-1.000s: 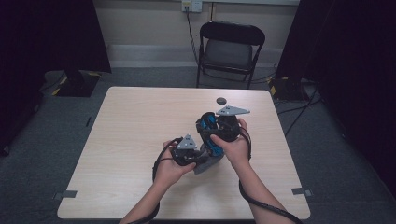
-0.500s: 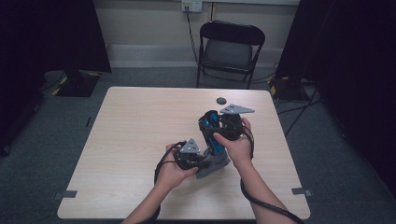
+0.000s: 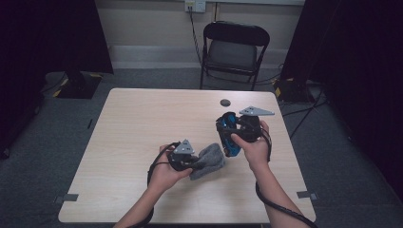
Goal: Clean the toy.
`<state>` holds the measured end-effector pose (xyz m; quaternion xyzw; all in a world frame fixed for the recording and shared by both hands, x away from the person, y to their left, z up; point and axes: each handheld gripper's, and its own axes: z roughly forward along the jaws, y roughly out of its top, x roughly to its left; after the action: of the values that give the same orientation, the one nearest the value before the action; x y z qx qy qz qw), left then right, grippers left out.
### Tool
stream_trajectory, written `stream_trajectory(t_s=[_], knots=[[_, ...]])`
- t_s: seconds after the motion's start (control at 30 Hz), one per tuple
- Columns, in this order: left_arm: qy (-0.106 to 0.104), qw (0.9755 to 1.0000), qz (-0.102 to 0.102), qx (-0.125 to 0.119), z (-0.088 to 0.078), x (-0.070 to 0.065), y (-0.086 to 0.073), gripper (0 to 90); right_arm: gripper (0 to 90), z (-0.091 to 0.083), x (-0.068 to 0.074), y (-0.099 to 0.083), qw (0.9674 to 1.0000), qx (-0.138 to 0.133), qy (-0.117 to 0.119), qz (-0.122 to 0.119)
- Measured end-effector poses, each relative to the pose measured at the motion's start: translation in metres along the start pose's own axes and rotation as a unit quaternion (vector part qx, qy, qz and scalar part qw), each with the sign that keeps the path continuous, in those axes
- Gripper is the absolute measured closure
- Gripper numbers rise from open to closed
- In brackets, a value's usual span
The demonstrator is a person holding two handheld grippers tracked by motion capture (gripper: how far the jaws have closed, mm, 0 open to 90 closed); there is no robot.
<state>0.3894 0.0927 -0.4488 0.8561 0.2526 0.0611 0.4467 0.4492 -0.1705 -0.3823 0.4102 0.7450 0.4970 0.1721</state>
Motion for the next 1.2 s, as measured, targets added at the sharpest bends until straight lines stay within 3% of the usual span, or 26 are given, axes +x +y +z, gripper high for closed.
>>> stream_trajectory(t_s=[0.2, 0.33, 0.53, 0.7, 0.87, 1.2], knots=[[0.018, 0.9997, -0.010, -0.014, -0.013, 0.009, -0.006, 78.2, 25.5, -0.009, -0.017, -0.012, 0.9999, 0.008, -0.013, 0.008], [0.041, 0.9989, -0.014, -0.017, -0.022, 0.019, -0.012, 78.1, 25.5, -0.013, -0.026, -0.021, 0.9996, 0.015, -0.021, 0.010], [0.063, 0.9975, -0.028, -0.011, -0.030, 0.030, -0.025, 78.2, 25.5, -0.017, -0.038, -0.037, 0.9991, 0.025, -0.030, 0.020], [0.077, 0.9958, -0.044, -0.023, -0.039, 0.040, -0.033, 78.1, 25.5, -0.022, -0.047, -0.049, 0.9981, 0.040, -0.041, 0.021], [0.097, 0.9932, -0.056, -0.031, -0.048, 0.050, -0.038, 78.1, 25.5, -0.026, -0.053, -0.055, 0.9974, 0.047, -0.049, 0.024], [0.116, 0.9900, -0.071, -0.037, -0.052, 0.061, -0.046, 78.1, 25.5, -0.024, -0.061, -0.068, 0.9948, 0.078, -0.064, 0.017]])
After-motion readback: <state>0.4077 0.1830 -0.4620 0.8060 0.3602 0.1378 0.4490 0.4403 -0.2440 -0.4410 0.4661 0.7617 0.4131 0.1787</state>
